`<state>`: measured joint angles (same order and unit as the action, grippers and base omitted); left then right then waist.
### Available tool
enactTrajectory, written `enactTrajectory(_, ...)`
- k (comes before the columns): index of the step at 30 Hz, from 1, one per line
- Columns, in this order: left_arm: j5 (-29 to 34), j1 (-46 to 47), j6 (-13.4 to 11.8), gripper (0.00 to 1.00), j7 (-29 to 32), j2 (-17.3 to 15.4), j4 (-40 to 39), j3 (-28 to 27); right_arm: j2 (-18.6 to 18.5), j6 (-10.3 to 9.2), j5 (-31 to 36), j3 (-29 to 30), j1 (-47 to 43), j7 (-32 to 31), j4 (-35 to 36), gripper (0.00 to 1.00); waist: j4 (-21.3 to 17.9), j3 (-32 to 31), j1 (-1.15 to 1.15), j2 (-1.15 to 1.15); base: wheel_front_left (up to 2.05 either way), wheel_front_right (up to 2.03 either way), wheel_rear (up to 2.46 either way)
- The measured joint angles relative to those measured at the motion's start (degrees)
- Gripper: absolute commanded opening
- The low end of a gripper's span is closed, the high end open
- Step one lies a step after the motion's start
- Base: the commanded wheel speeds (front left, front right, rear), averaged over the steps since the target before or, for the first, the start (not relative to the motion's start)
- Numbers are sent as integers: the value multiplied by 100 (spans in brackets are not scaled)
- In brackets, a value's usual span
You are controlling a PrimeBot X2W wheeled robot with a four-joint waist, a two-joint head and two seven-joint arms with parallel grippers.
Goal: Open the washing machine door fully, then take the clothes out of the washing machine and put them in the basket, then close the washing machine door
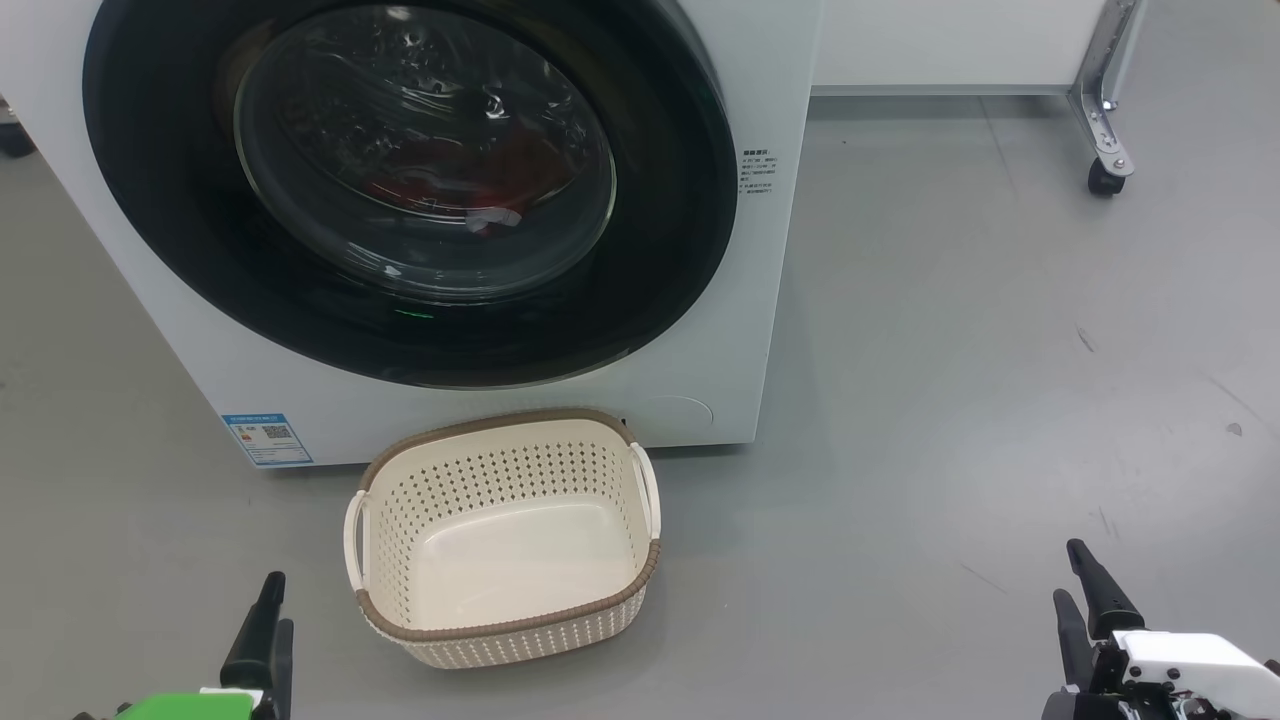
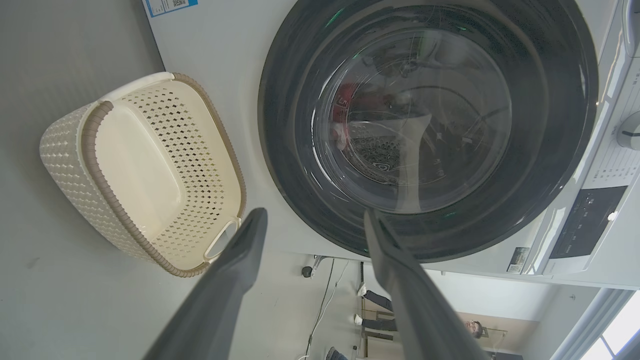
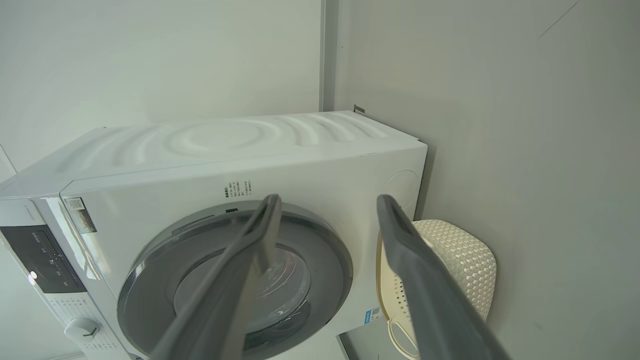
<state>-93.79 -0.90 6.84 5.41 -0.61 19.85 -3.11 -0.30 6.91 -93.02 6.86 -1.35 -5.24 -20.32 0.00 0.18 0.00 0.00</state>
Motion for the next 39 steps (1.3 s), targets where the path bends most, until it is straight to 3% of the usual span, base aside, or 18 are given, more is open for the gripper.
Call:
enactTrajectory(13,60,19,0,100,-201,-3,-186,125,-27,1,288,-81,18,220,68,100,0,0,0,0,0,0,0)
enactTrajectory(25,775,119,0,100,-503,-138,-371,349,-230,1,937,-275,89,494,138,100,3,-9,0,0,0,0,0)
enactTrajectory(26,914,122,0,100,-534,-182,-376,376,-255,1,1012,-300,93,516,146,100,3,-10,0,0,0,0,0)
enactTrajectory(28,2041,221,-13,100,-760,-407,-493,661,-547,-3,2139,-589,217,742,248,100,9,-20,0,0,0,0,0)
enactTrajectory(39,3449,305,-291,100,-968,-630,-605,1073,-778,-178,3496,-1007,339,939,390,100,22,-22,0,0,0,0,0)
